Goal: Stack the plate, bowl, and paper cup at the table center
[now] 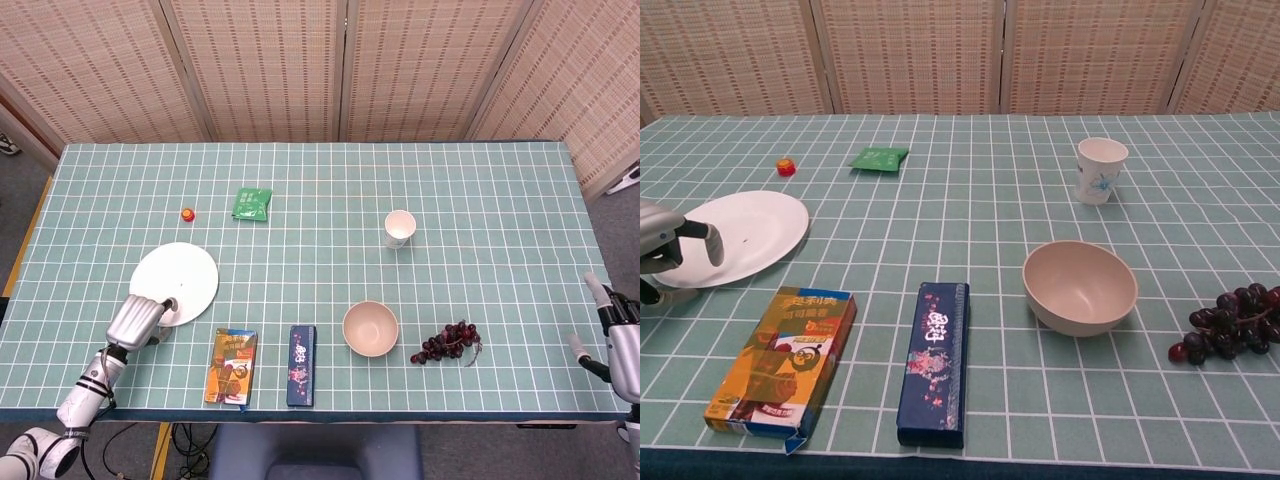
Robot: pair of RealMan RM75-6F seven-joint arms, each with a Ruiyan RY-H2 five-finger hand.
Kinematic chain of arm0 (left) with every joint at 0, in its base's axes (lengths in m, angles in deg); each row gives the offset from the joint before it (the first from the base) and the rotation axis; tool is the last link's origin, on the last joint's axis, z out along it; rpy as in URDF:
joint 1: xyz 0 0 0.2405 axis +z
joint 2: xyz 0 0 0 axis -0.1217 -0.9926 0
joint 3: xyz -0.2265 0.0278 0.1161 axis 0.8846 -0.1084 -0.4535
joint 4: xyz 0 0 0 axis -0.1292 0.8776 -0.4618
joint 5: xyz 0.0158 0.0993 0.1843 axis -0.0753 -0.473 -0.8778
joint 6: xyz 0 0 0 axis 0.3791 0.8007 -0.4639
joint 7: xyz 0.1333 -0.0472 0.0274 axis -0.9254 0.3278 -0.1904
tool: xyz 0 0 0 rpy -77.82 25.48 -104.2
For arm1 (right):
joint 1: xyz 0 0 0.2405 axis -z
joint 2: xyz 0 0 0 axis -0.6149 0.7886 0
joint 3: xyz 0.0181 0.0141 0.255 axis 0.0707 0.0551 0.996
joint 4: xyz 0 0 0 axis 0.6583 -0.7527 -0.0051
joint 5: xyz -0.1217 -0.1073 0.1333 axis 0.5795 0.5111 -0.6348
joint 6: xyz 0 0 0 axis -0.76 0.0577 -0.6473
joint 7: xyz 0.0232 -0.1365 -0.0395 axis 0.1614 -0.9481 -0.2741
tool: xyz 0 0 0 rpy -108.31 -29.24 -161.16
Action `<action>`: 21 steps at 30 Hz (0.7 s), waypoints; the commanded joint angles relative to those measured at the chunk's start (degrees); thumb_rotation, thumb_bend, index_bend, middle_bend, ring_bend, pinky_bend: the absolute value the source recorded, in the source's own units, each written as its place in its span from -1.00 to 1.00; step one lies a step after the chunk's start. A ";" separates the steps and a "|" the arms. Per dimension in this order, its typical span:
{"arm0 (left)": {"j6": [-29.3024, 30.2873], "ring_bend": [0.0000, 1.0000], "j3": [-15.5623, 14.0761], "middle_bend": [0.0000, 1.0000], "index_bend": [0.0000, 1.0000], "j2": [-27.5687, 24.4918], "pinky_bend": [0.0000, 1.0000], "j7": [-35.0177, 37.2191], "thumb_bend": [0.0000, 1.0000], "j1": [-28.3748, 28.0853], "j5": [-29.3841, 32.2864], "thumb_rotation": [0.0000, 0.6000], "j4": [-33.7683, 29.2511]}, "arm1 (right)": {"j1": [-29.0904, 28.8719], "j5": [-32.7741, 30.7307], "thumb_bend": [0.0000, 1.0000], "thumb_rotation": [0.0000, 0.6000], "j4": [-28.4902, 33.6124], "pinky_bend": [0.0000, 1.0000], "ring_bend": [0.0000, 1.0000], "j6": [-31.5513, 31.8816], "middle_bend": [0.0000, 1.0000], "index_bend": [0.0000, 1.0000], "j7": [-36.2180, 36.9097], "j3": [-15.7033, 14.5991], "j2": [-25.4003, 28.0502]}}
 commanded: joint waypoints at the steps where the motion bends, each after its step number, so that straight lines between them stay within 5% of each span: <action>1: -0.30 1.00 0.12 1.00 -0.17 0.12 1.00 -0.21 -0.46 -0.23 0.34 1.00 0.09 | 0.07 -0.13 -0.44 1.00 -0.09 -0.50 -0.57 -0.03 -0.64 -0.87 0.09 -0.01 -0.04; 21: -2.99 1.00 1.34 1.00 -0.13 1.62 1.00 0.13 -0.47 -1.95 3.47 1.00 1.89 | 0.52 -1.07 -0.45 1.00 -1.02 -0.50 -0.56 -0.14 -0.64 -0.87 0.85 0.12 -0.40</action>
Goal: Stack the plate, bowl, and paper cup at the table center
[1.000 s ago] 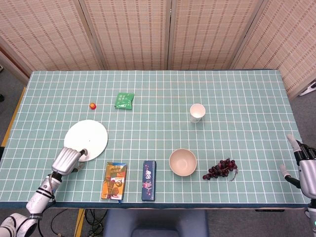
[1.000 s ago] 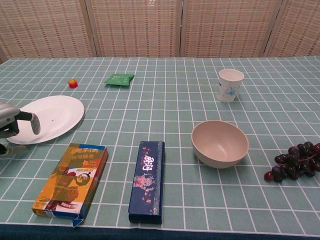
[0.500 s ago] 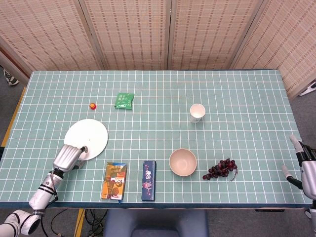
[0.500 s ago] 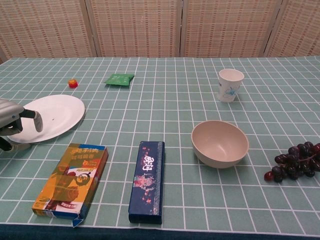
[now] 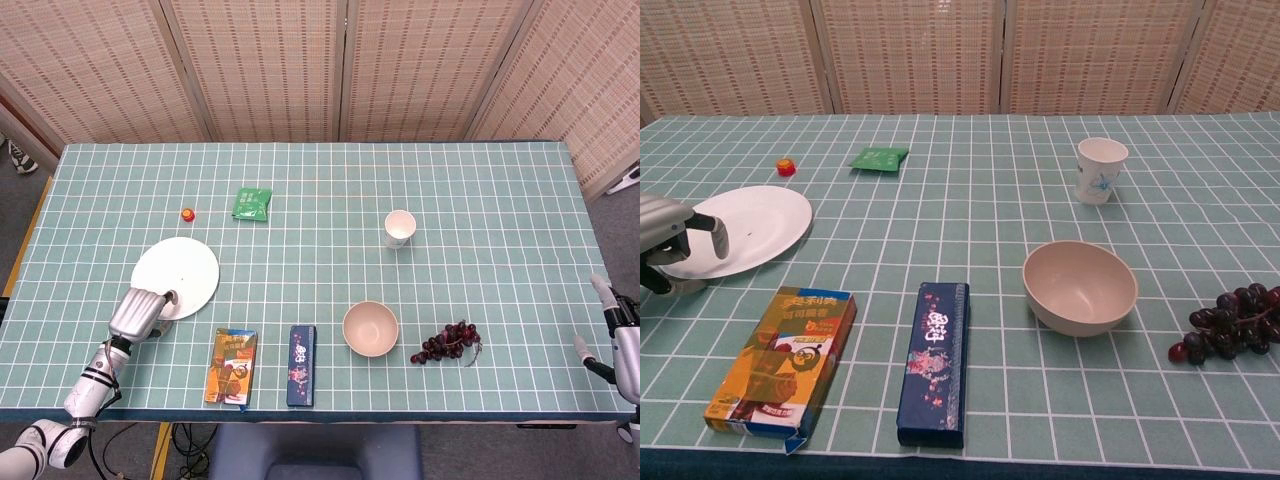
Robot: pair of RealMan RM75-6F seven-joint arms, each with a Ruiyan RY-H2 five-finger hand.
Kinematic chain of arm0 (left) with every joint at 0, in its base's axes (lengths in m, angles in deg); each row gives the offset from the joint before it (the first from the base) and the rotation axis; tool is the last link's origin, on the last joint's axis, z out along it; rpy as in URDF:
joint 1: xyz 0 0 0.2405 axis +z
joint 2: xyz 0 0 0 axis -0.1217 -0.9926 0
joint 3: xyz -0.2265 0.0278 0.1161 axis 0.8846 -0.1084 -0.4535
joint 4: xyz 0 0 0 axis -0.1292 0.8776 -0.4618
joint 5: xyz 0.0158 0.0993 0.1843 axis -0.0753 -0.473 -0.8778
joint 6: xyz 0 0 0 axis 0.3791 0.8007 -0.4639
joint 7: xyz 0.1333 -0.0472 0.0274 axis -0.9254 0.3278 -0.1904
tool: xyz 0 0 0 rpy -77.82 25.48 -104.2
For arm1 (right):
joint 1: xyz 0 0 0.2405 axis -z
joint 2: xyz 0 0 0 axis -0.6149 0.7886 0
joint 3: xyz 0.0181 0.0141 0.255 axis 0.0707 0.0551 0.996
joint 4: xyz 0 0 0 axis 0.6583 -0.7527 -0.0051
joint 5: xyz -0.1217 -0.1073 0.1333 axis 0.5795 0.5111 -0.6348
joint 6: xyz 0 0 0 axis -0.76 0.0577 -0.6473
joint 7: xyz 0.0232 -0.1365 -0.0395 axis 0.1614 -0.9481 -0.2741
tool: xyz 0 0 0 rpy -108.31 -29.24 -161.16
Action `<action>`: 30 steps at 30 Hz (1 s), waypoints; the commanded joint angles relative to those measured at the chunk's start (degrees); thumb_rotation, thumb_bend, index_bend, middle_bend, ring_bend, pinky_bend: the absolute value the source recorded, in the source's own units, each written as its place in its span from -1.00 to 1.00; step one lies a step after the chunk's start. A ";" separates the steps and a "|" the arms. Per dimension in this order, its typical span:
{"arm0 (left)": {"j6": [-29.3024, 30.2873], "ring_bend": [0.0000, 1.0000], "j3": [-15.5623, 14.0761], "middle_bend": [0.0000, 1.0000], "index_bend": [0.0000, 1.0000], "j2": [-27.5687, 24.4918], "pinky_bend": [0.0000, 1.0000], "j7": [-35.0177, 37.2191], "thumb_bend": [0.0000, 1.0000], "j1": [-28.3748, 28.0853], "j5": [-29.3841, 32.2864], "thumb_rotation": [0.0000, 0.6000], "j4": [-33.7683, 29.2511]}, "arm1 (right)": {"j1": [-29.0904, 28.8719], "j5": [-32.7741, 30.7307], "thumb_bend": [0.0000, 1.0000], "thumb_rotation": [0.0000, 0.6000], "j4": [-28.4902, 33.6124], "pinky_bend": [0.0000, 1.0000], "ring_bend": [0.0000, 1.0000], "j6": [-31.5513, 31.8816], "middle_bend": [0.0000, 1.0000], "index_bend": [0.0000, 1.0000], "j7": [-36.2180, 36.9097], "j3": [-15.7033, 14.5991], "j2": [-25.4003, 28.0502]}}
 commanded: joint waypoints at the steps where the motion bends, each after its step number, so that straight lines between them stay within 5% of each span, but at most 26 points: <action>1: -0.39 1.00 0.23 1.00 -0.13 0.34 1.00 0.27 -0.47 -0.25 0.44 1.00 0.60 | 0.08 -0.11 -0.45 1.00 -0.02 -0.50 -0.56 0.06 -0.64 -0.87 0.01 0.03 -0.01; 30: 11.99 1.00 5.66 1.00 0.20 6.00 1.00 15.46 -0.12 -2.98 0.03 1.00 9.77 | 0.74 -0.09 -0.45 1.00 1.14 -0.50 -0.54 1.01 -0.61 -0.87 -0.53 0.23 0.59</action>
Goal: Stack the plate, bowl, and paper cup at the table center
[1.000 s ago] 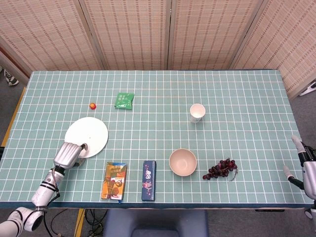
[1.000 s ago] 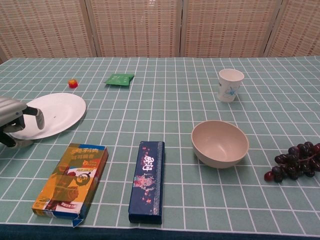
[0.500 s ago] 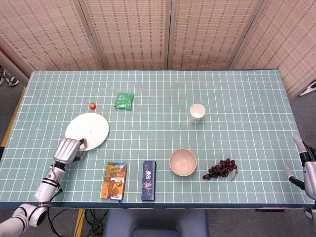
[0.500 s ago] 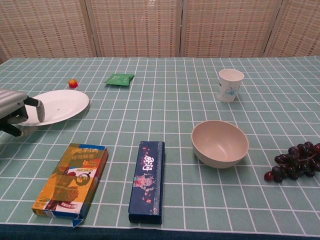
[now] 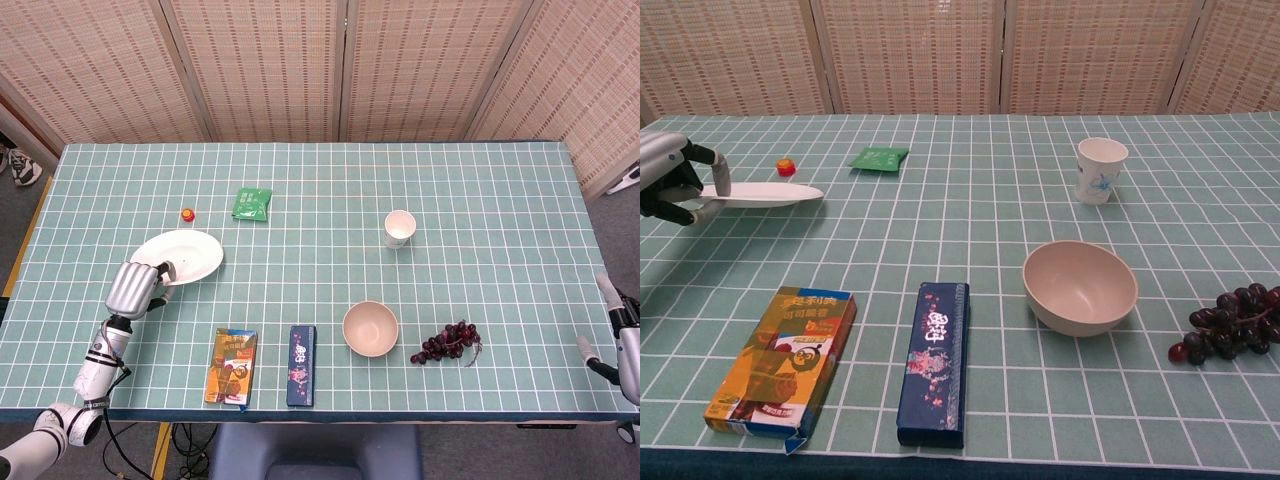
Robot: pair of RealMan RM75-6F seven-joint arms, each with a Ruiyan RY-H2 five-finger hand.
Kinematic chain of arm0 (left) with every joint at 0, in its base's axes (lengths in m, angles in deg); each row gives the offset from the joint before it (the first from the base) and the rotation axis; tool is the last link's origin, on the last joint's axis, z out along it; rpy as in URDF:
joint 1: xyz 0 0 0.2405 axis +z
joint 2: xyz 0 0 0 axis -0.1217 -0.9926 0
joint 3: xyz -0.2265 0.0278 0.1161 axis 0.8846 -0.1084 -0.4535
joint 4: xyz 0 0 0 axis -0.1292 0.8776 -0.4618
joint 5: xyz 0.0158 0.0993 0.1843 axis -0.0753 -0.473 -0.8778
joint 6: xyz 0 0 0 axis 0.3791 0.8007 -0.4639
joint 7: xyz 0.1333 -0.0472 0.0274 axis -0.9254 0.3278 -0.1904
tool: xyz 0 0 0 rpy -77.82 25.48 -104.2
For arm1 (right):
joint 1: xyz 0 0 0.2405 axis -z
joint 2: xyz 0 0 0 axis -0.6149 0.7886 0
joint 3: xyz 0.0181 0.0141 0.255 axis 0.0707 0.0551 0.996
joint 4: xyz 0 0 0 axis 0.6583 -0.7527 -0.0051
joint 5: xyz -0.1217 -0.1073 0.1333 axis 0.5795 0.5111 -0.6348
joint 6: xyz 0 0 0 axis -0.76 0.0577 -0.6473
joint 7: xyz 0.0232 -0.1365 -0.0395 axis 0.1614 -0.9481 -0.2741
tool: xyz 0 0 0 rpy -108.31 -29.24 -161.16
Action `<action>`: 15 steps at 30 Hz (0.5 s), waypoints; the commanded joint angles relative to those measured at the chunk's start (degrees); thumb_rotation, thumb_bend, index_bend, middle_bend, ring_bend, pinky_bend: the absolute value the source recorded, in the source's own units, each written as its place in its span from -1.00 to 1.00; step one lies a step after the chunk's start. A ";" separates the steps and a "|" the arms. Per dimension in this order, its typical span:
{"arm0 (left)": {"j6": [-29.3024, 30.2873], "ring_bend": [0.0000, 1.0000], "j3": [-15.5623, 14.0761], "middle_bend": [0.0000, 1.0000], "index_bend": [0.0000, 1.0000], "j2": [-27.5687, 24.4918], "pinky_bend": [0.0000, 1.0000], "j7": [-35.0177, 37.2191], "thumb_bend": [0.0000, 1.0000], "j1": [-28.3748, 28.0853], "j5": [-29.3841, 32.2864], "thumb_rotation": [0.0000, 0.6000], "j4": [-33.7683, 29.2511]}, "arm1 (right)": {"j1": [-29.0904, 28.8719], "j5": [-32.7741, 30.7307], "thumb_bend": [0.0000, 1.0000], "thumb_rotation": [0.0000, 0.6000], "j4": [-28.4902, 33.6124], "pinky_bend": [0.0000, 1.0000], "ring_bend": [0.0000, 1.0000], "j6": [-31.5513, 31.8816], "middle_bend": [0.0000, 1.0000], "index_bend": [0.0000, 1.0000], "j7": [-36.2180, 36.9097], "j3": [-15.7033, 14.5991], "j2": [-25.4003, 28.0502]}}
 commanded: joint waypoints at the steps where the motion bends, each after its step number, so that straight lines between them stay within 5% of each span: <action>1: 3.15 1.00 0.78 1.00 0.20 0.24 1.00 3.80 -0.12 -0.24 -0.71 1.00 -0.07 | 0.15 0.04 -0.45 1.00 0.18 -0.50 -0.54 0.22 -0.61 -0.87 -0.11 -0.01 0.10; 15: 12.08 1.00 1.49 1.00 0.19 2.38 1.00 8.35 -0.12 -3.99 -5.40 1.00 -0.99 | 0.51 0.18 -0.45 1.00 1.23 -0.50 -0.54 0.71 -0.61 -0.87 -0.95 0.01 0.47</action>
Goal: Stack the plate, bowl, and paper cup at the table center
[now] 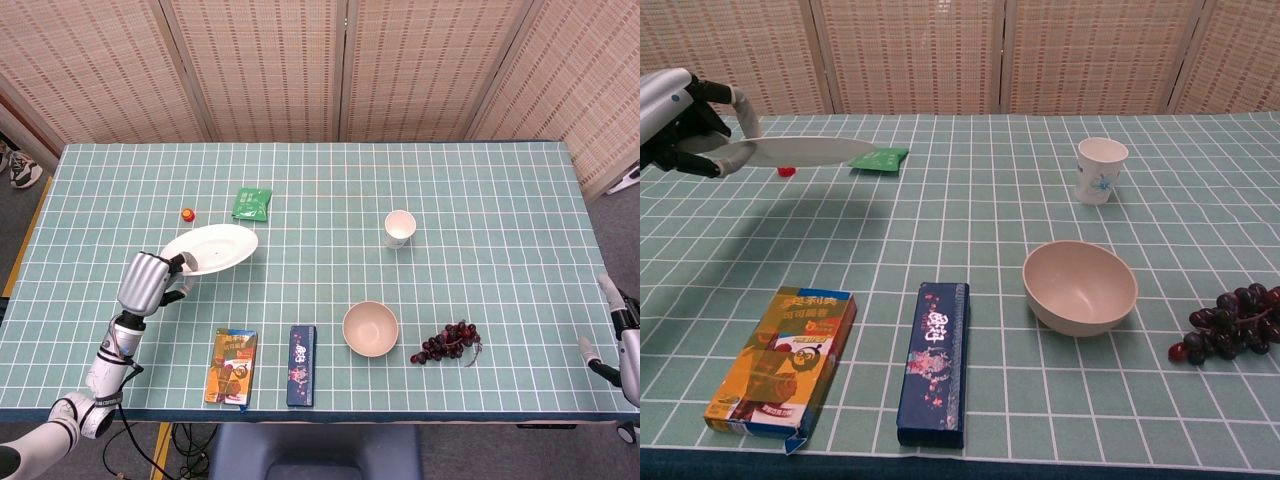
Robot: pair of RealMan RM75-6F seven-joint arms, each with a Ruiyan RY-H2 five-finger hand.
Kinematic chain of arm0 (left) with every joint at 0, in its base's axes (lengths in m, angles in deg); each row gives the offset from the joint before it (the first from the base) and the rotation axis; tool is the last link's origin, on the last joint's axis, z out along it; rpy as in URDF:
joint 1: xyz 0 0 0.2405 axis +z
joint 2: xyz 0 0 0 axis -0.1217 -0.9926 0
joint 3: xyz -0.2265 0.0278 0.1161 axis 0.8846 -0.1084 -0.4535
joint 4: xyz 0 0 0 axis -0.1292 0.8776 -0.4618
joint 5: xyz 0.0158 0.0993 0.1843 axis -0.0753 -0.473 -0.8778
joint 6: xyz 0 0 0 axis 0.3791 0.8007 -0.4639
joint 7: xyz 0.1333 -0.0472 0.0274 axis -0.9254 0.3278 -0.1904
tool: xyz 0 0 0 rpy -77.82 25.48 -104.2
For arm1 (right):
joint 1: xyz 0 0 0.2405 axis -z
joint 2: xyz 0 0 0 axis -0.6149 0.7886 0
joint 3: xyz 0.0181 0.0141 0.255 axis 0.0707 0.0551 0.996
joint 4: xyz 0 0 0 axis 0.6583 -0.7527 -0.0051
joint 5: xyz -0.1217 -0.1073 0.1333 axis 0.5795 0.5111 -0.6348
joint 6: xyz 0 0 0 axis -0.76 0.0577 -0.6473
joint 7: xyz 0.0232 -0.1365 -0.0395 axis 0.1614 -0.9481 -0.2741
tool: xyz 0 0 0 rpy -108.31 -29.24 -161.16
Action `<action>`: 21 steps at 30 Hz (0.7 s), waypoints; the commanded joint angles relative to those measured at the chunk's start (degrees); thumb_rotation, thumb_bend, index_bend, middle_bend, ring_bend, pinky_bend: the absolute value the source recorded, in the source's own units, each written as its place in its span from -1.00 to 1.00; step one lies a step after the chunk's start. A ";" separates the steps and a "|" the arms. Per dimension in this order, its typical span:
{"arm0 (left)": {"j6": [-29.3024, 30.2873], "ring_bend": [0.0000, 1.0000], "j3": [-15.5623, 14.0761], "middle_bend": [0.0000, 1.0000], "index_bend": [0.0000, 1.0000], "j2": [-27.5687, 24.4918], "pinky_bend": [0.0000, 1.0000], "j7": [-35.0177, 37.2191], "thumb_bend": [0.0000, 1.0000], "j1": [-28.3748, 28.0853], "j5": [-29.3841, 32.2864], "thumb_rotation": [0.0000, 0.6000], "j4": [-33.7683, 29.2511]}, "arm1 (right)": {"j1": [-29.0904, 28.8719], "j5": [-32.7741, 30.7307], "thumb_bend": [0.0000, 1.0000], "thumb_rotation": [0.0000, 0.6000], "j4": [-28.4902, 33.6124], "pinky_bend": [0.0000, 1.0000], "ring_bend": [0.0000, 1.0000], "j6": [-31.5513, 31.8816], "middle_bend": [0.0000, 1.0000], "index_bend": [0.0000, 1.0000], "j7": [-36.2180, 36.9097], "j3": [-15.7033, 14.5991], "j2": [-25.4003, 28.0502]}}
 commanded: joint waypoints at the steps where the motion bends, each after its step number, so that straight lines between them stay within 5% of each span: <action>1: 0.47 1.00 0.33 1.00 0.19 1.08 1.00 -0.01 -0.12 -1.39 -0.59 1.00 0.16 | 0.07 -0.04 -0.45 1.00 0.14 -0.50 -0.54 0.10 -0.61 -0.87 -0.09 0.03 0.08; 21: -5.18 1.00 -0.75 1.00 0.18 10.23 1.00 -4.20 -0.12 -10.32 -2.03 1.00 9.22 | 0.68 -1.00 -0.45 1.00 -0.08 -0.50 -0.52 0.10 -0.60 -0.87 0.25 0.12 0.28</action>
